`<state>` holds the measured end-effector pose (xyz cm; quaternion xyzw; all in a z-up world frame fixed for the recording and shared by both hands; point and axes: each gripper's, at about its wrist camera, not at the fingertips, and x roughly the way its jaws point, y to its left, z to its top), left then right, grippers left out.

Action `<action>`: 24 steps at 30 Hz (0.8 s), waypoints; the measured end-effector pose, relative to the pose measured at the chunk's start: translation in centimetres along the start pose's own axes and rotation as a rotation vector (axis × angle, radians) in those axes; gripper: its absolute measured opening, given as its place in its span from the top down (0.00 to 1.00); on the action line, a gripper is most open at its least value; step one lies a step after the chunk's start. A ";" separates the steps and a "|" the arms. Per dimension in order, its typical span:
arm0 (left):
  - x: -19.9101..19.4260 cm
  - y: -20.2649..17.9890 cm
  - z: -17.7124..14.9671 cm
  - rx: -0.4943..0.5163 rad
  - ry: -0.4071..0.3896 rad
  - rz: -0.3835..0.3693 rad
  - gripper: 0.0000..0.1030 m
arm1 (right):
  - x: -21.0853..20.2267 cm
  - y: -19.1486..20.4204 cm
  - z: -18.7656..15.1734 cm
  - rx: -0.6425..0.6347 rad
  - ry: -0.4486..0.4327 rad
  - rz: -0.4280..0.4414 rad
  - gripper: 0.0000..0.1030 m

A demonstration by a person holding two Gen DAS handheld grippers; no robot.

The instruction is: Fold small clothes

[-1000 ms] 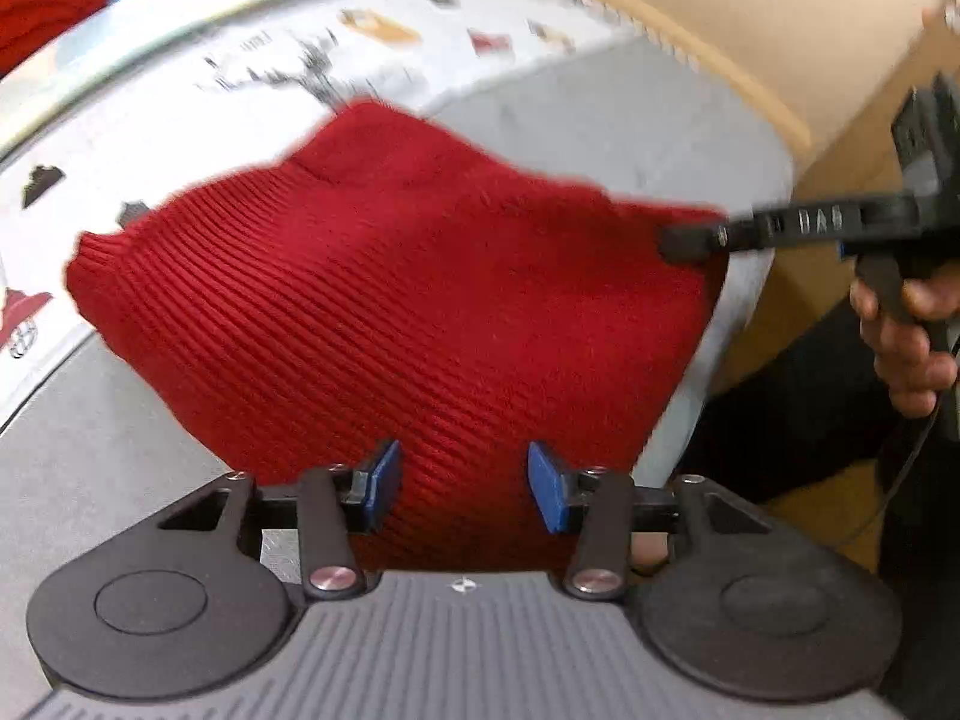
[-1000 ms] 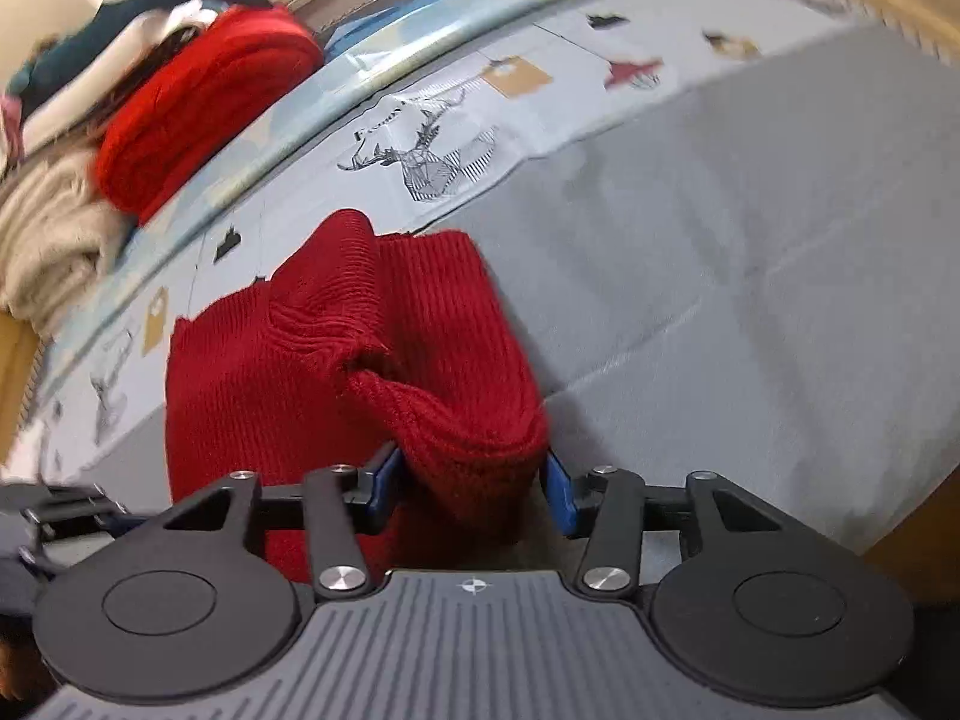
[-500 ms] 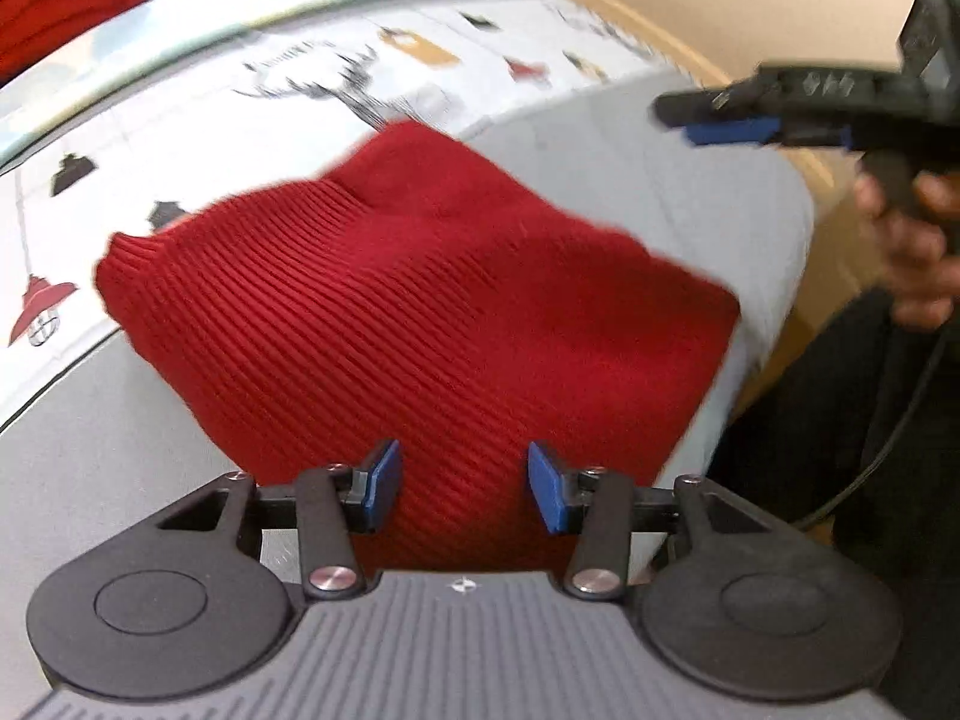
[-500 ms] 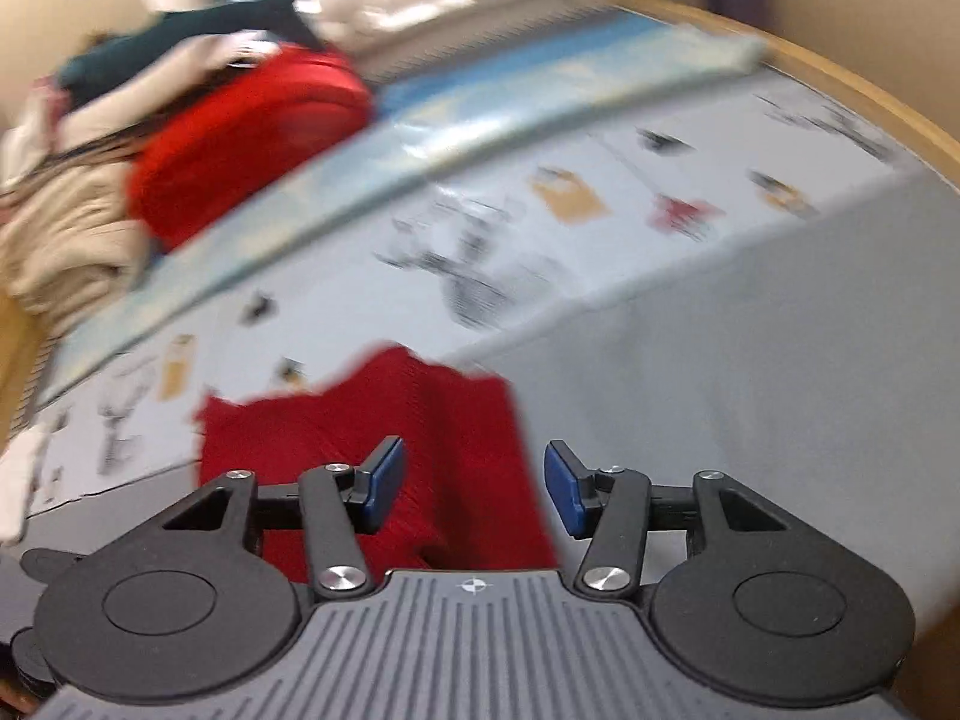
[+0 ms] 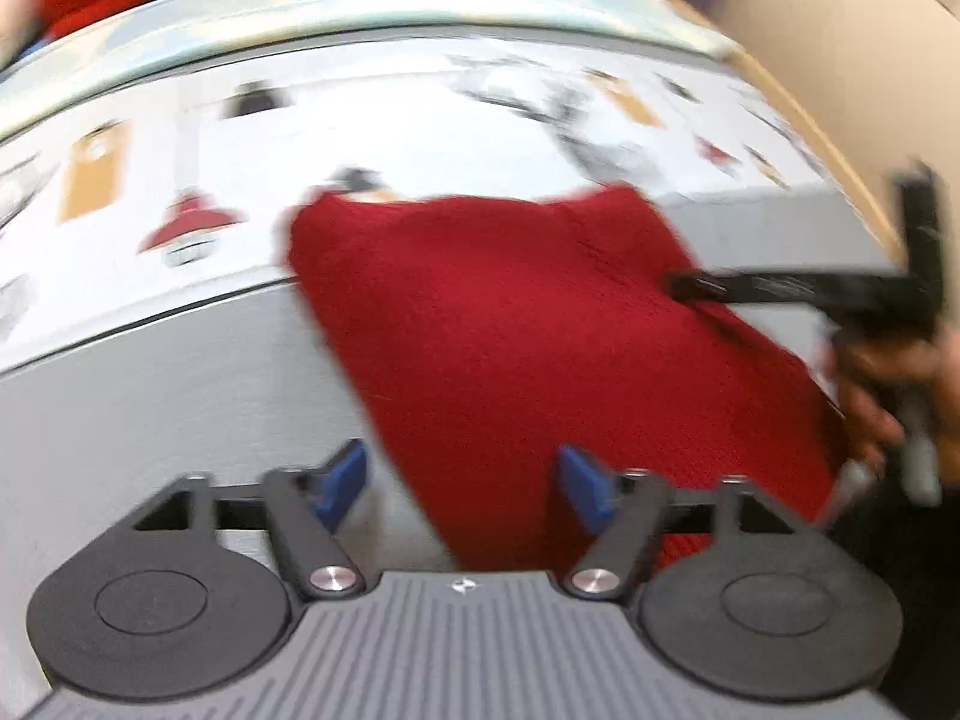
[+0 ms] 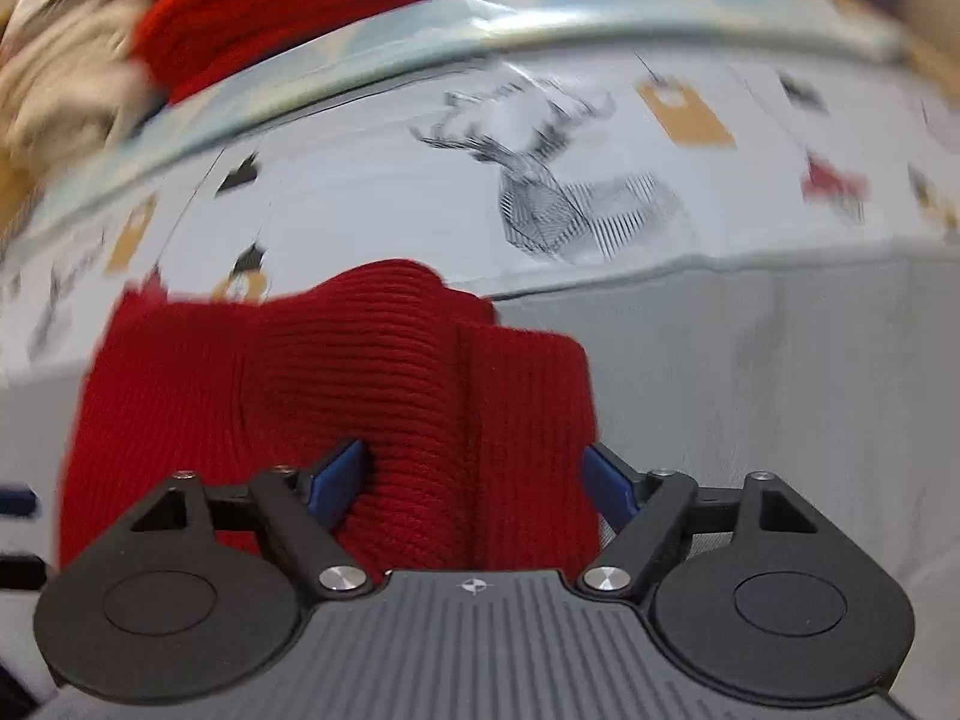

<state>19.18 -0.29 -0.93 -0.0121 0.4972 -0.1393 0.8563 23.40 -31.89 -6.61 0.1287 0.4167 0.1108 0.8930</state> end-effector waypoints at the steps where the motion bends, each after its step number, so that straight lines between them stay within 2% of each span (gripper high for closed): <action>1: 0.2 0.8 0.3 -0.049 -0.001 0.016 0.20 | -0.2 -0.3 0.1 0.024 -0.006 0.020 0.23; 4: 1.0 3.0 0.8 -0.198 0.026 -0.001 0.16 | -0.9 -0.9 -0.1 0.004 -0.020 0.036 0.23; 7: 2.1 4.2 0.9 -0.308 0.067 -0.049 0.13 | -1.7 -2.4 -0.4 0.015 0.005 0.114 0.23; 12: 4.1 4.4 1.1 -0.374 0.088 -0.117 0.00 | -1.5 -5.7 -1.1 0.102 0.094 0.223 0.18; 17: 6.9 5.1 1.3 -0.469 0.123 -0.207 0.00 | 0.0 -7.1 -1.3 0.185 0.154 0.284 0.13; 21: 8.7 5.1 1.4 -0.511 0.141 -0.240 0.00 | 1.2 -6.5 -1.2 0.197 0.172 0.310 0.13; 24: 9.7 4.7 1.8 -0.507 0.146 -0.251 0.00 | 2.2 -6.2 -0.8 0.201 0.183 0.330 0.12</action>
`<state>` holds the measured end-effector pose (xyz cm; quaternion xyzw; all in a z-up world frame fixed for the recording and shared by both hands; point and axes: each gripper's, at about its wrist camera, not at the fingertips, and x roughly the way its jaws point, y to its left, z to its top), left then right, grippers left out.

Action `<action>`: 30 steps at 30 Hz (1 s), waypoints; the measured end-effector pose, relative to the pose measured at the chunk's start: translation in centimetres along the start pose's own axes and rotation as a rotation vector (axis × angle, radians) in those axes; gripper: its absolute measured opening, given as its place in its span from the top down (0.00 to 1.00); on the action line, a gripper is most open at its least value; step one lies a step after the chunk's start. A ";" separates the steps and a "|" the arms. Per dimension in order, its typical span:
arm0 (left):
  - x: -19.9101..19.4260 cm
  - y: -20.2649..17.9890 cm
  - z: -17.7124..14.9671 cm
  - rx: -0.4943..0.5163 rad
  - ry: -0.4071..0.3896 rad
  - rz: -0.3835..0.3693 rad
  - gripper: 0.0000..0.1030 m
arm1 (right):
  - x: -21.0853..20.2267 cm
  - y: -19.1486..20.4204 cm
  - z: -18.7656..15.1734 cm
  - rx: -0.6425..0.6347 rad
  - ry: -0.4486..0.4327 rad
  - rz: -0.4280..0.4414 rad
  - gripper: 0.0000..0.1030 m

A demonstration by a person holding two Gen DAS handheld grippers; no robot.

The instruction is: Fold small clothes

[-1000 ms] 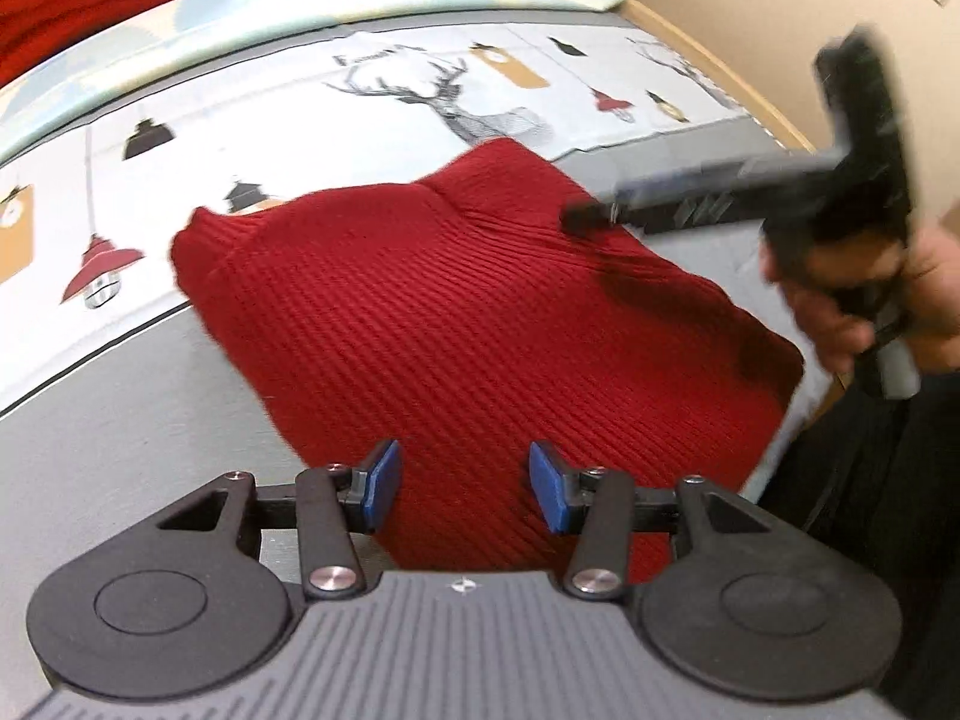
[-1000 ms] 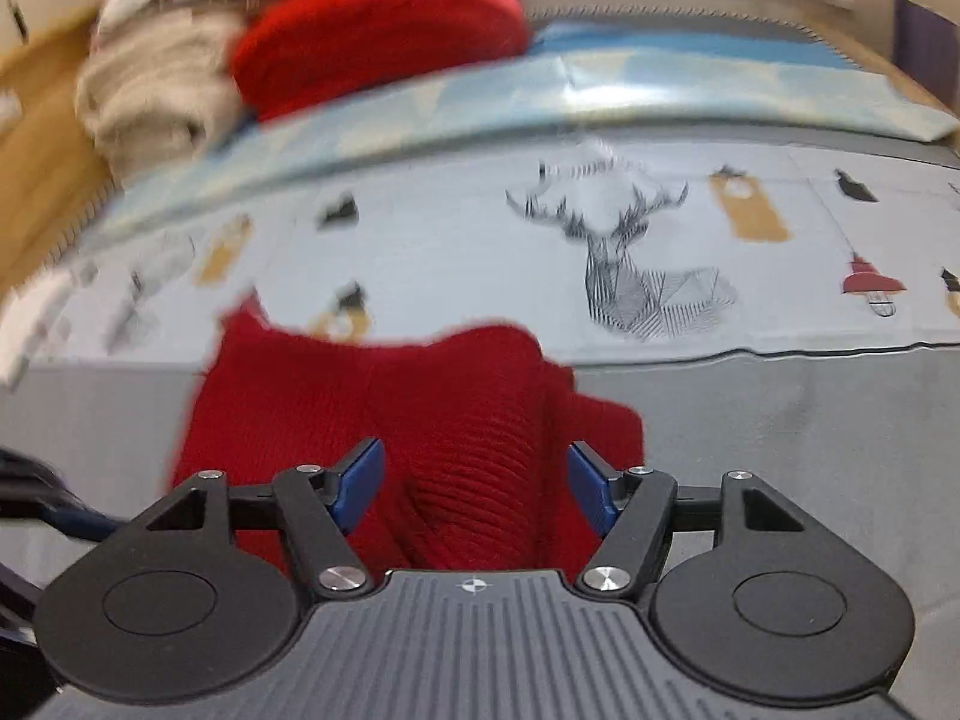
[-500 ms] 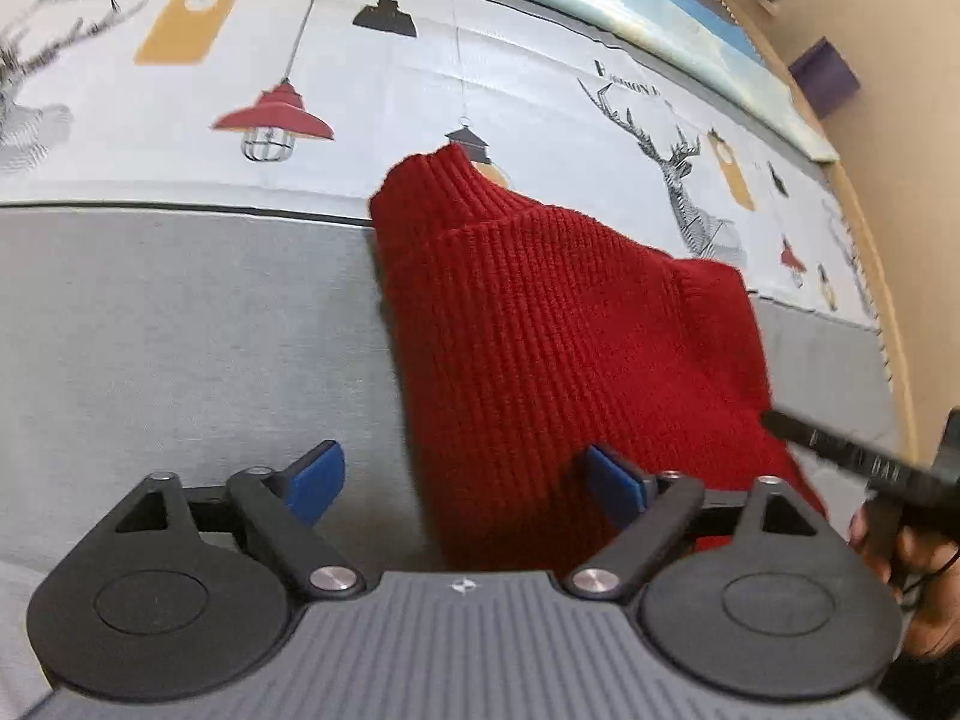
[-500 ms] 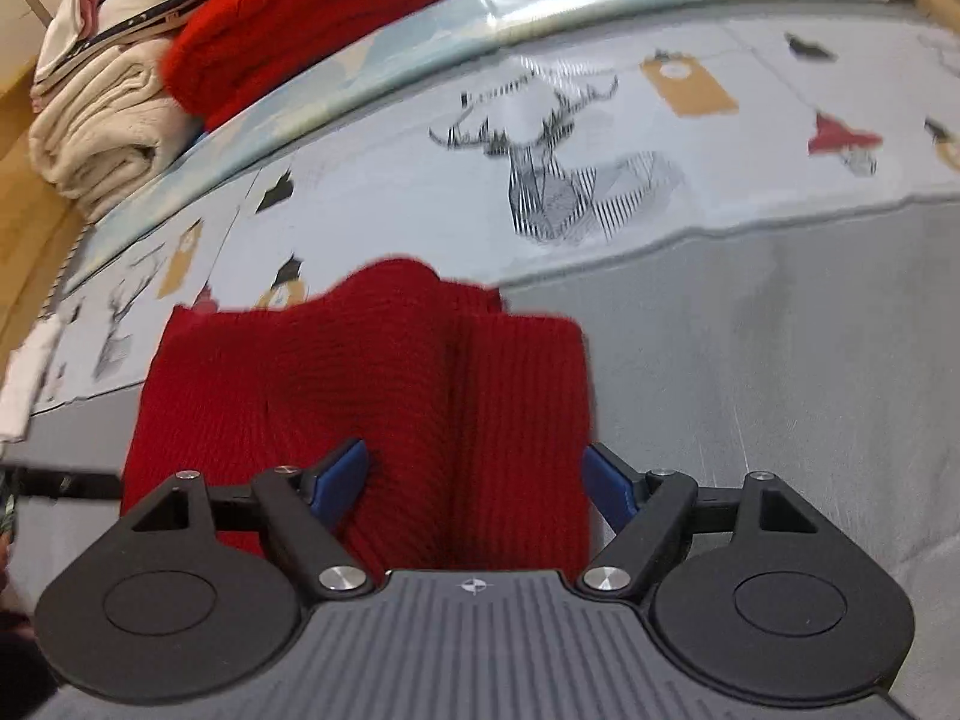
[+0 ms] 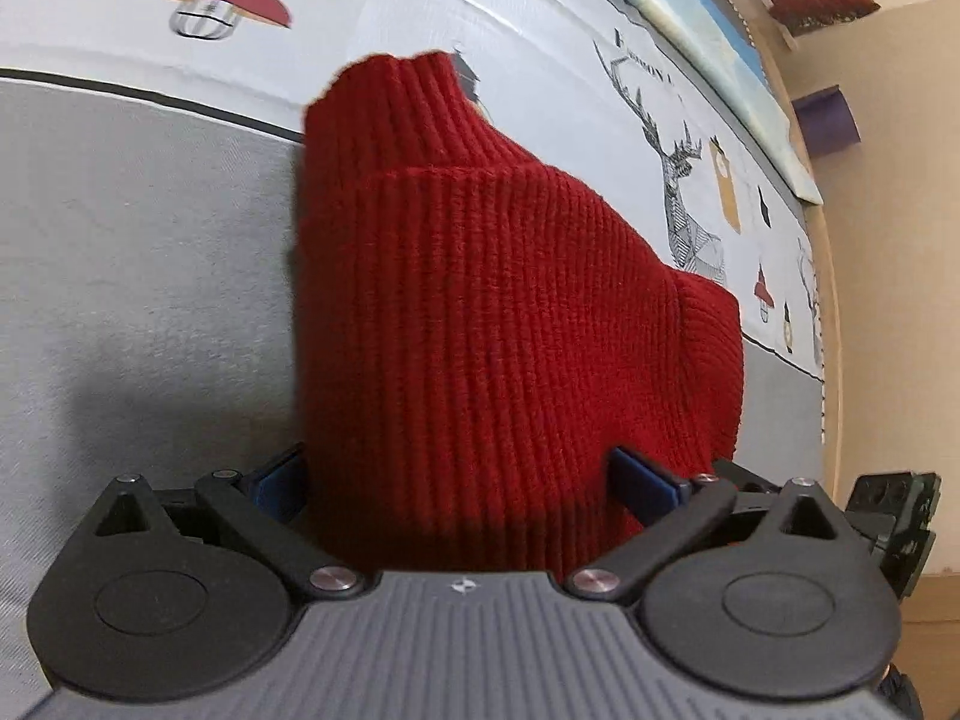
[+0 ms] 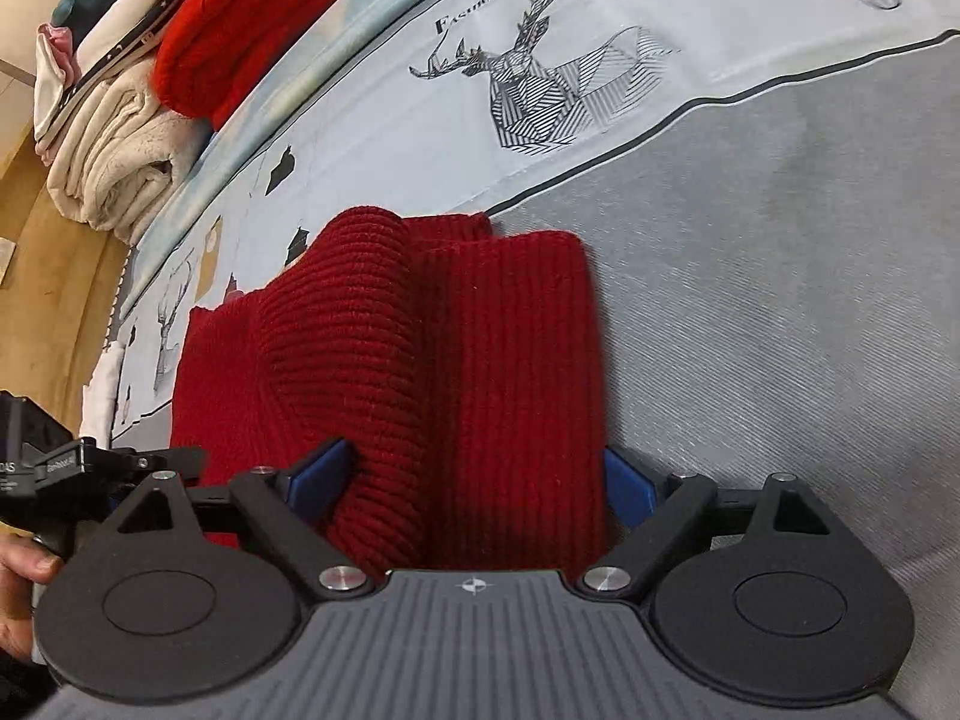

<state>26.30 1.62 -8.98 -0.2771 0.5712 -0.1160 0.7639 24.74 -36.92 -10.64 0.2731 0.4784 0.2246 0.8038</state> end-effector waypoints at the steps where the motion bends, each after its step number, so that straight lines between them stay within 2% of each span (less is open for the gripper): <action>1: 0.2 -0.2 0.2 0.008 -0.004 0.009 0.01 | 0.2 0.0 0.2 0.002 0.004 0.007 0.12; 3: 0.4 -0.4 0.5 0.019 -0.015 0.024 0.05 | 0.5 0.0 0.5 -0.013 0.008 0.021 0.15; 7: -0.4 -1.3 1.3 0.072 -0.052 0.044 0.24 | 0.1 0.6 0.7 -0.034 -0.011 0.087 0.49; 8: -0.9 -2.0 1.4 0.120 -0.070 0.062 0.29 | 0.1 0.9 0.8 -0.045 -0.018 0.089 0.53; 12: -2.7 -3.8 2.0 0.242 -0.147 0.102 0.35 | 0.3 2.1 1.2 -0.080 -0.044 0.085 0.59; 19: -6.3 -4.5 3.9 0.315 -0.306 0.175 0.37 | 1.0 5.6 3.0 -0.123 -0.181 0.134 0.72; 22: -7.1 -3.7 4.7 0.291 -0.340 0.209 0.34 | 1.8 7.5 3.5 -0.156 -0.225 0.131 0.73; 24: -7.5 -3.4 5.1 0.285 -0.365 0.279 0.31 | 2.7 8.5 3.8 -0.180 -0.235 0.093 0.72; 25: -7.9 -3.4 5.2 0.281 -0.395 0.331 0.31 | 3.2 8.8 4.0 -0.184 -0.227 0.061 0.70; 26: -8.3 -3.4 5.1 0.281 -0.414 0.351 0.29 | 3.8 9.0 4.0 -0.184 -0.217 0.025 0.64; 28: -9.2 -3.4 4.9 0.279 -0.415 0.329 0.29 | 4.3 9.5 4.1 -0.206 -0.216 -0.042 0.54; 30: -9.6 -3.6 4.1 0.309 -0.378 0.292 0.29 | 3.7 10.6 4.0 -0.267 -0.260 -0.111 0.54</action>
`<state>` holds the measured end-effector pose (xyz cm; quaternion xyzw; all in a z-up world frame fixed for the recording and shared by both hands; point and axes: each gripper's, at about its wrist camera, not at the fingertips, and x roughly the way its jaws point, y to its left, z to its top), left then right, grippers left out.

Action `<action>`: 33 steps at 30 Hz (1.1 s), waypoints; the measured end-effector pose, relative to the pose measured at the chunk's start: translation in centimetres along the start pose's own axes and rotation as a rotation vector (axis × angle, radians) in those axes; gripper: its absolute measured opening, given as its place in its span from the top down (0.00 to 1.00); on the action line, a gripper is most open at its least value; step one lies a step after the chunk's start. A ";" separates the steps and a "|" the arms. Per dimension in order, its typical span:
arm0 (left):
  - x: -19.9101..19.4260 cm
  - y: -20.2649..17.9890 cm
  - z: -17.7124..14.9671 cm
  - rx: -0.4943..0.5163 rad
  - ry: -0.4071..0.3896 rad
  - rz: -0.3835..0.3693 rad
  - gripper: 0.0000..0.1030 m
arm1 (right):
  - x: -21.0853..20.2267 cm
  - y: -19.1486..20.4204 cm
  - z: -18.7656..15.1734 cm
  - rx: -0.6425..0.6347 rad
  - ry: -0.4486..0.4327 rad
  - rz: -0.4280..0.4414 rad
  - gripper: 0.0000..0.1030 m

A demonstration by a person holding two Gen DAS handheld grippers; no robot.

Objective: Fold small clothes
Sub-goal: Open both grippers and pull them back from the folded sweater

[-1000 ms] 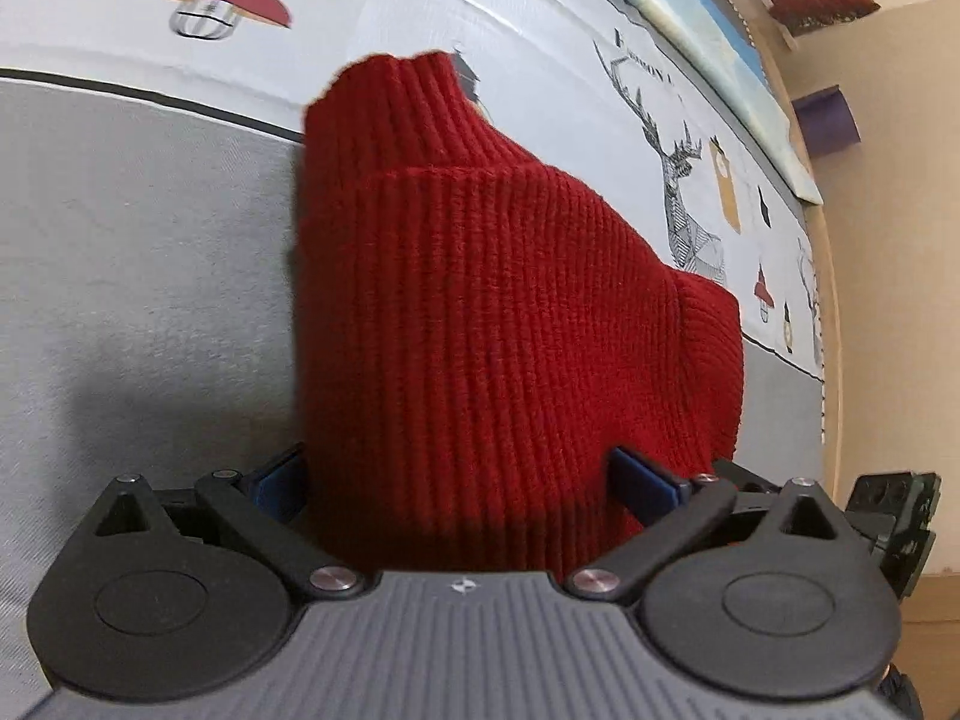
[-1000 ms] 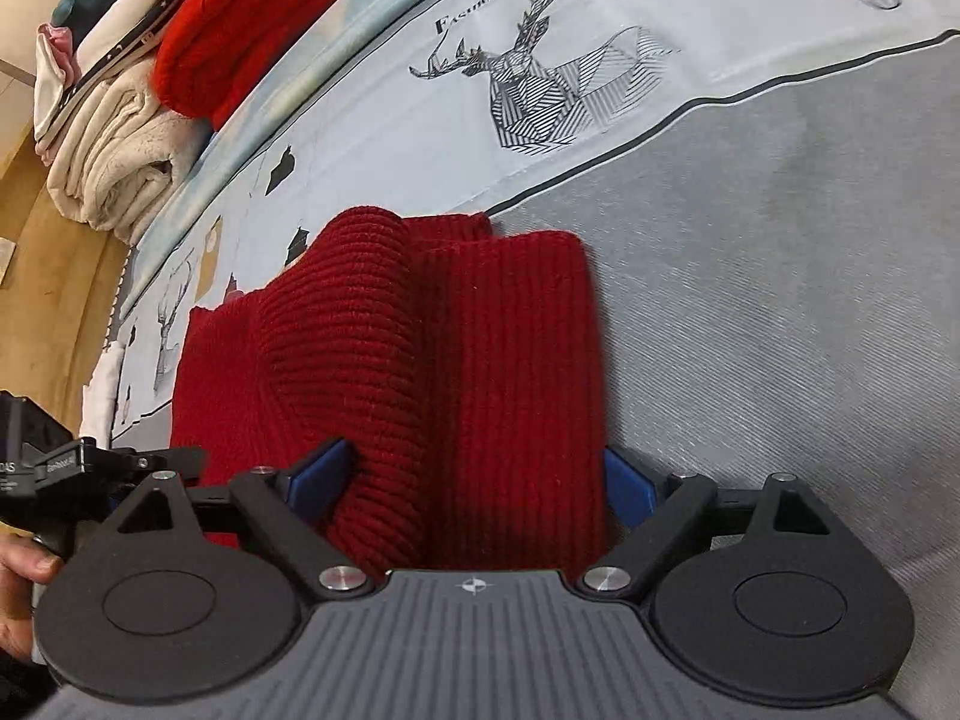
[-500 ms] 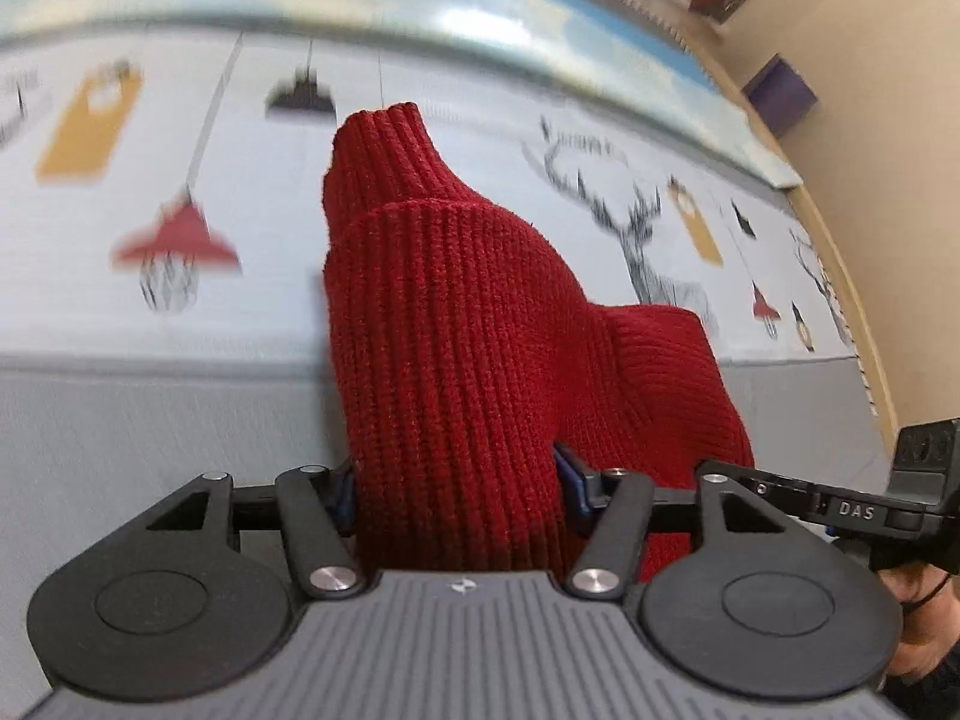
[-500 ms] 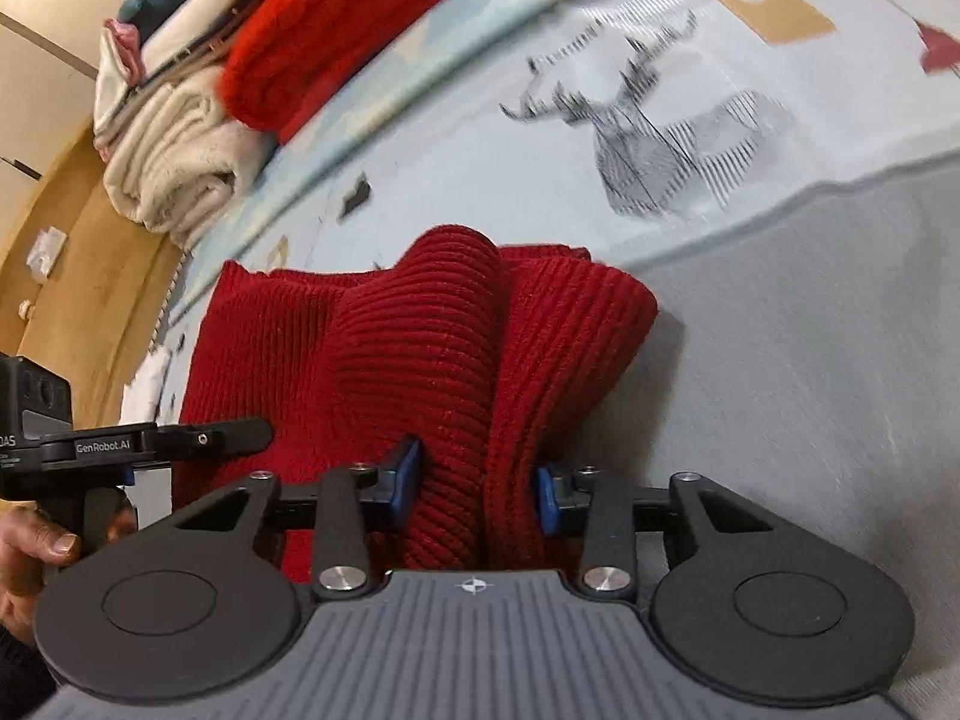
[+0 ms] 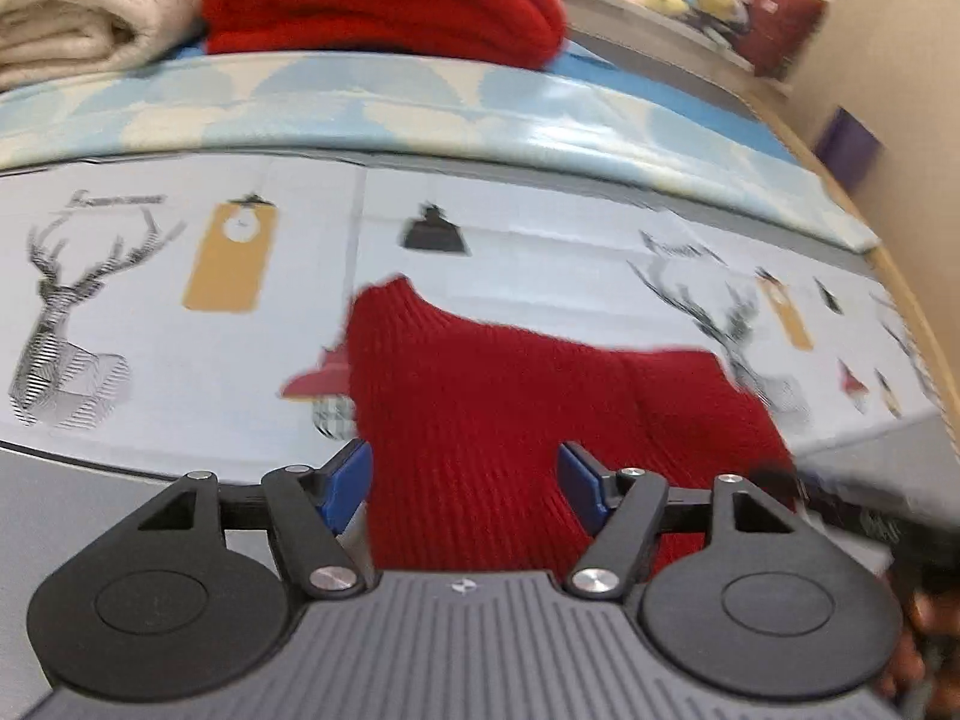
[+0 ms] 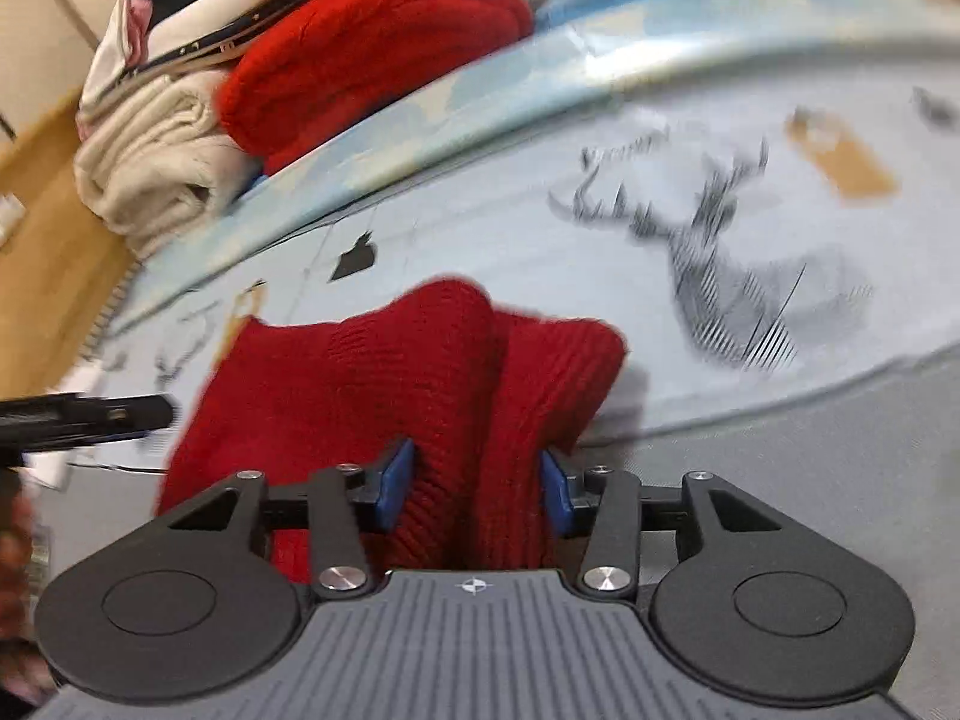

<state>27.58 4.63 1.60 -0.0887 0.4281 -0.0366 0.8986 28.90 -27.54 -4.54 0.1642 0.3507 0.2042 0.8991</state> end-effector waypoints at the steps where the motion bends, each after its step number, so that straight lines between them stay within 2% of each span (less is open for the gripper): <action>1: -0.4 -0.5 -0.4 0.045 0.016 -0.017 0.29 | -0.5 0.5 0.2 -0.041 -0.030 -0.039 0.54; 3: -0.8 -1.3 -1.3 0.134 0.044 -0.032 0.29 | -1.3 0.9 0.4 -0.073 -0.064 -0.075 0.54; 5: -0.6 -2.4 -2.5 0.225 0.092 -0.058 0.29 | -2.1 0.8 0.7 -0.057 -0.080 -0.068 0.54; 6: 0.0 -2.9 -3.5 0.267 0.131 -0.052 0.29 | -2.6 0.6 0.7 -0.044 -0.085 -0.047 0.54; 7: 0.5 -3.4 -4.3 0.308 0.142 -0.024 0.24 | -3.0 0.6 0.7 -0.034 -0.087 -0.013 0.53; 9: 1.2 -4.2 -5.4 0.385 0.125 0.030 0.19 | -3.5 1.1 0.6 -0.043 -0.055 0.095 0.53; 10: 1.2 -4.3 -5.6 0.385 0.117 0.033 0.18 | -3.3 1.6 0.3 -0.069 -0.013 0.142 0.51; 11: 1.1 -4.0 -5.3 0.355 0.115 0.030 0.19 | -2.7 2.2 -0.3 -0.114 0.052 0.150 0.51; 13: 0.1 -3.4 -5.2 0.290 0.104 0.021 0.27 | -1.2 3.0 -1.9 -0.206 0.141 0.031 0.48; 14: -0.4 -3.3 -5.2 0.282 0.095 0.023 0.29 | -1.2 2.9 -2.1 -0.199 0.142 0.012 0.45; 17: -2.3 -3.4 -5.7 0.308 0.063 0.042 0.29 | -2.1 2.1 -1.5 -0.113 0.127 0.043 0.46; 20: -2.0 -3.9 -6.9 0.343 0.118 0.043 0.28 | -2.6 2.3 -1.8 -0.177 0.133 0.021 0.46; 22: -1.6 -4.1 -7.5 0.359 0.117 0.054 0.28 | -2.6 2.9 -2.0 -0.186 0.142 0.022 0.46; 25: -2.1 -3.6 -7.4 0.288 0.113 0.060 0.28 | -3.2 3.9 -2.9 -0.253 0.143 -0.022 0.45; 28: -4.6 -4.1 -7.9 0.296 0.054 0.165 0.28 | -5.0 5.1 -3.3 -0.278 0.146 -0.073 0.44; 33: -10.2 -4.1 -9.9 0.280 -0.069 0.164 0.19 | -11.1 8.0 -4.9 -0.340 0.046 -0.073 0.42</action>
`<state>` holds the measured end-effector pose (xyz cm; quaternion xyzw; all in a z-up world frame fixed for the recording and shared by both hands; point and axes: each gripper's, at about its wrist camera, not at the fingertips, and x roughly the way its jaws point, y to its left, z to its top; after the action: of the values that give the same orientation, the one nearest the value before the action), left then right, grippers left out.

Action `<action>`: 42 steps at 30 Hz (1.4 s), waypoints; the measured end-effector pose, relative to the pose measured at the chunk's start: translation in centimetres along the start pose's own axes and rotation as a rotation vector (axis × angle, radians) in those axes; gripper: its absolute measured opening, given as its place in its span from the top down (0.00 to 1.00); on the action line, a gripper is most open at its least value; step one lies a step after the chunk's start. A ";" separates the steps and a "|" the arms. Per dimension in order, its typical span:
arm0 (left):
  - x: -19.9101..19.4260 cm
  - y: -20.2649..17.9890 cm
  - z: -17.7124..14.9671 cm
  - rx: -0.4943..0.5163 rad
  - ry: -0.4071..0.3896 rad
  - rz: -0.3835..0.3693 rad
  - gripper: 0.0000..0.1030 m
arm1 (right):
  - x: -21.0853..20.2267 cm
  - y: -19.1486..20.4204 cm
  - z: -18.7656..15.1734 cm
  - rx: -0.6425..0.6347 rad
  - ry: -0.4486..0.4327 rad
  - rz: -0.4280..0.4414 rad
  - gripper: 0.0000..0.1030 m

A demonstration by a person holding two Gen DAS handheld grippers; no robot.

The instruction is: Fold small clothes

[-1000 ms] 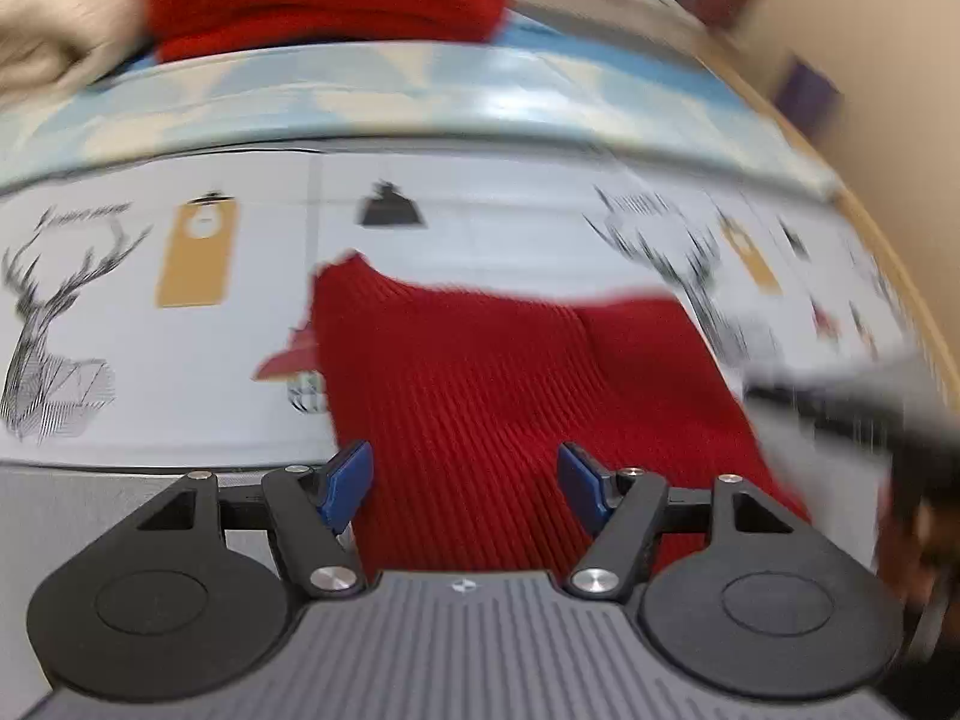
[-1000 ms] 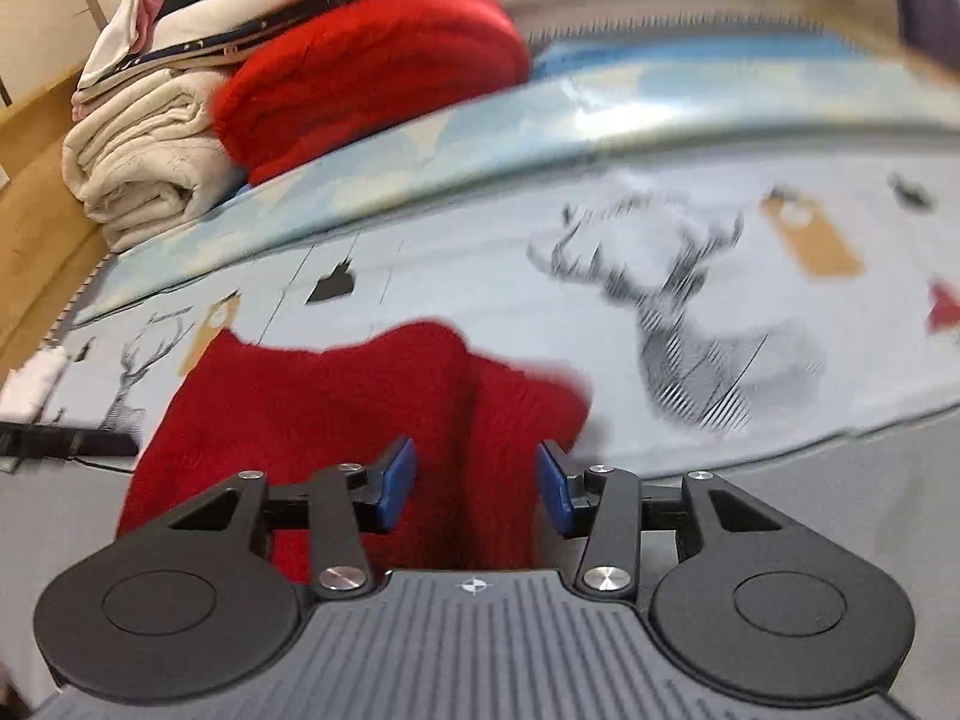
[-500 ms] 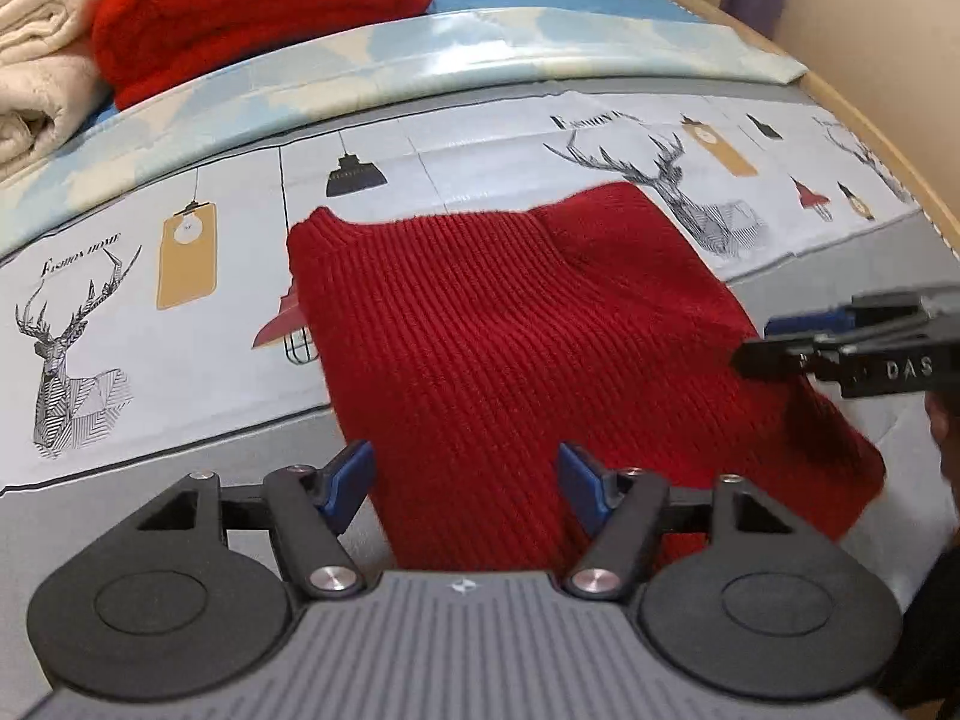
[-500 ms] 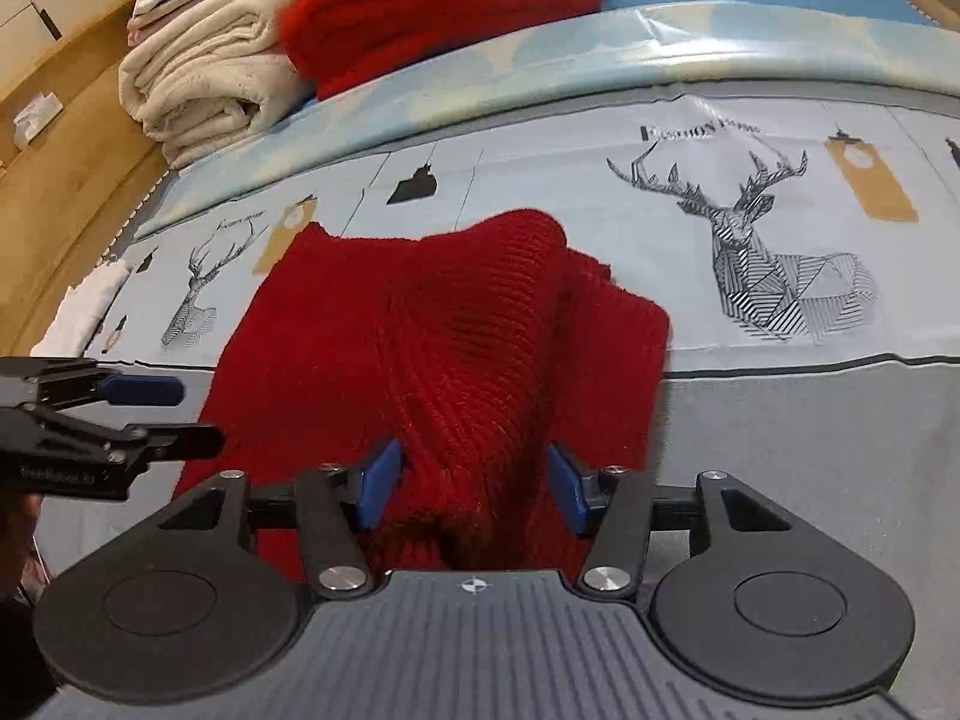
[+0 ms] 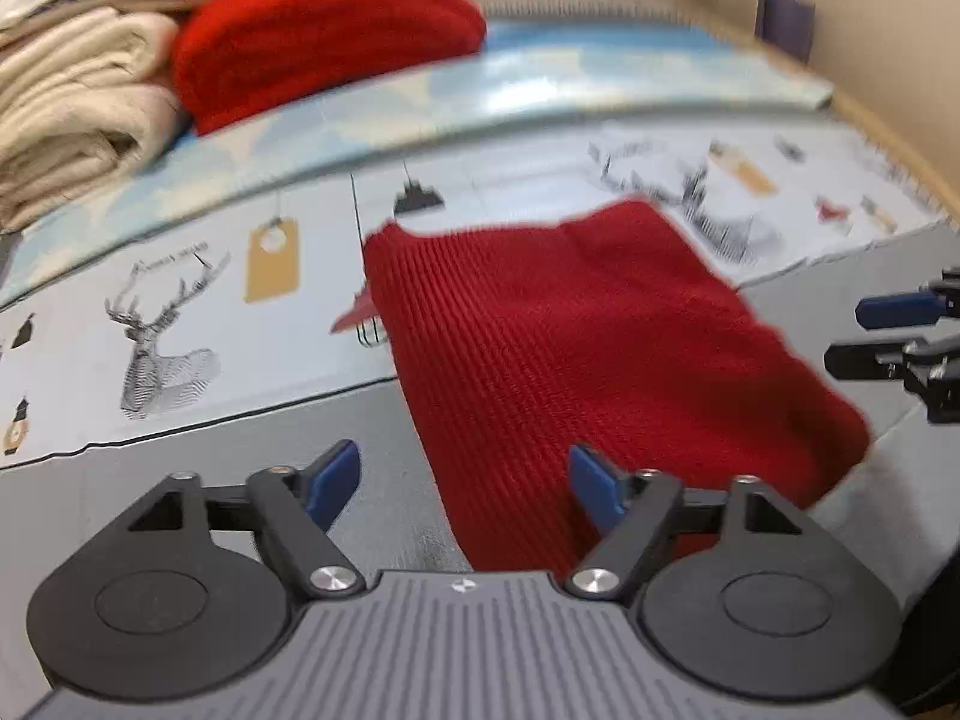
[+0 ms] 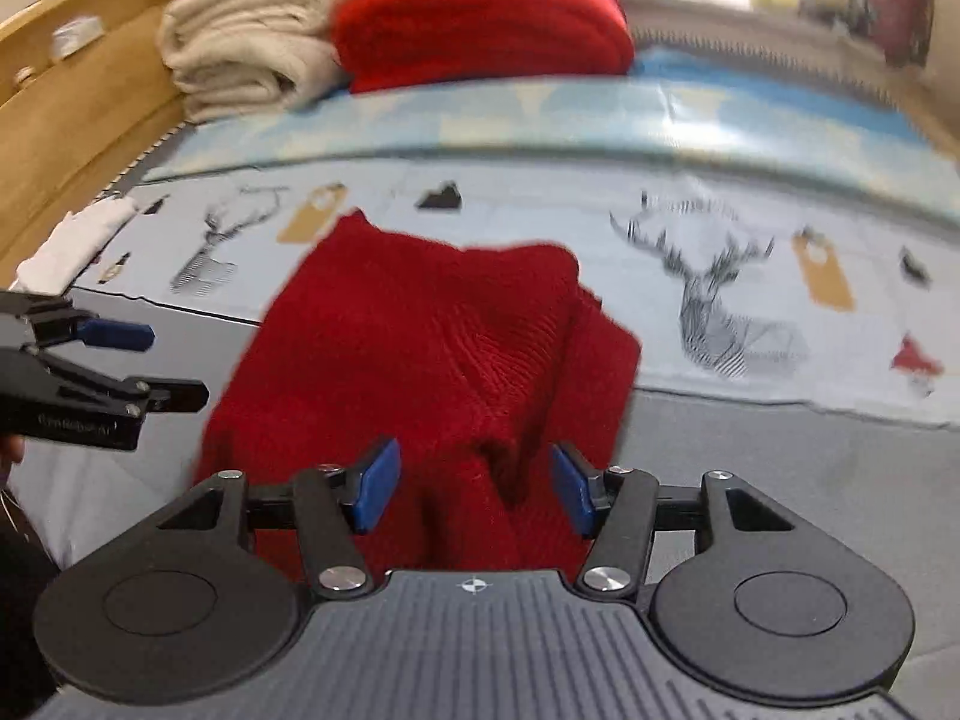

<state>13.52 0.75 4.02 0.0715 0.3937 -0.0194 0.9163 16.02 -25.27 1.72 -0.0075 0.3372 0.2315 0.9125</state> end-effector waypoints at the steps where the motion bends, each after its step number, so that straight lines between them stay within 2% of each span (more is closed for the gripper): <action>1: -1.1 0.0 -0.5 -0.009 -0.028 0.011 0.17 | -1.1 0.5 -0.5 -0.012 -0.027 -0.015 0.40; 3: -3.4 -0.1 -1.9 -0.036 -0.094 0.042 0.15 | -3.2 1.1 -1.6 -0.014 -0.085 -0.044 0.32; 5: -5.4 -0.2 -3.3 -0.080 -0.148 0.039 0.09 | -4.6 1.4 -3.3 0.019 -0.134 -0.083 0.24; 10: -7.7 -2.2 -7.0 -0.157 -0.230 0.045 0.01 | -5.8 1.3 -6.8 0.226 -0.178 -0.070 0.23; 13: -7.0 -2.8 -8.2 -0.193 -0.171 0.015 0.01 | -5.7 2.3 -8.3 0.239 -0.151 -0.120 0.22; 15: -6.4 -2.9 -8.3 -0.211 -0.138 0.002 0.01 | -5.8 3.0 -8.7 0.227 -0.159 -0.126 0.17; 17: -5.4 -2.8 -8.0 -0.225 -0.104 0.016 0.01 | -5.5 3.7 -8.7 0.183 -0.156 -0.147 0.13; 23: -3.6 -2.0 -8.2 -0.316 -0.031 0.032 0.01 | -4.7 5.0 -8.8 0.115 -0.143 -0.162 0.13; 32: -3.4 -2.4 -8.3 -0.295 -0.027 0.049 0.01 | -4.2 5.5 -8.9 0.069 -0.131 -0.149 0.12; 42: -3.3 -2.6 -8.3 -0.281 -0.028 0.047 0.00 | -4.2 6.0 -8.6 0.079 -0.147 -0.129 0.12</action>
<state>5.06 -0.72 0.49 -0.0486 0.3779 0.0561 0.9229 5.37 -23.10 -1.51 0.0238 0.2772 0.1587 0.9473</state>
